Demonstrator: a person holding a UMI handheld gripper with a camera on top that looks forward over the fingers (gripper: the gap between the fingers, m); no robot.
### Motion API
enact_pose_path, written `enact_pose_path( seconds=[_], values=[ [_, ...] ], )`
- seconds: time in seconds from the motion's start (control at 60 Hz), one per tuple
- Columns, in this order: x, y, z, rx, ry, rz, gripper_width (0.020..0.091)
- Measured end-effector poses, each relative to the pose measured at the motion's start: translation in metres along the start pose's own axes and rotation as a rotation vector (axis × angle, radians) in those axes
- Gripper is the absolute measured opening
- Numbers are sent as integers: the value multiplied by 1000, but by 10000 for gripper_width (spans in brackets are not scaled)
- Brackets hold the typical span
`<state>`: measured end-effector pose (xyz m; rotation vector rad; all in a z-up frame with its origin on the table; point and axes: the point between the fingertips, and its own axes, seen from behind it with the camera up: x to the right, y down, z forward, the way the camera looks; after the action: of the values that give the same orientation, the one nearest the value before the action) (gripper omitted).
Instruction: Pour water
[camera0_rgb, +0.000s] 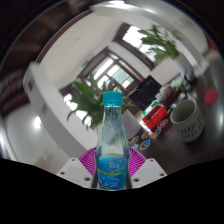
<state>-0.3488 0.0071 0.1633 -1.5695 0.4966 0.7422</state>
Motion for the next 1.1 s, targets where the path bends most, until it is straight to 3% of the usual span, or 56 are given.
enact_pose_path(
  seconds=[0.283,0.45,0.617,0.85,0.917,1.017,1.067,1.1],
  values=[
    [28,-76,21,197,-60,742,392],
    [53,-93,24,291,-80,1058,391],
    [65,-81,22,325,-65,1251,391],
    [49,-69,28,252,-34,1128,394],
    [27,-53,10,207,-26,973,394],
    [14,-67,22,120,5,650,394],
    [-4,-69,-3,109,10,488,393],
    [-4,-84,20,93,21,381,392]
  ],
)
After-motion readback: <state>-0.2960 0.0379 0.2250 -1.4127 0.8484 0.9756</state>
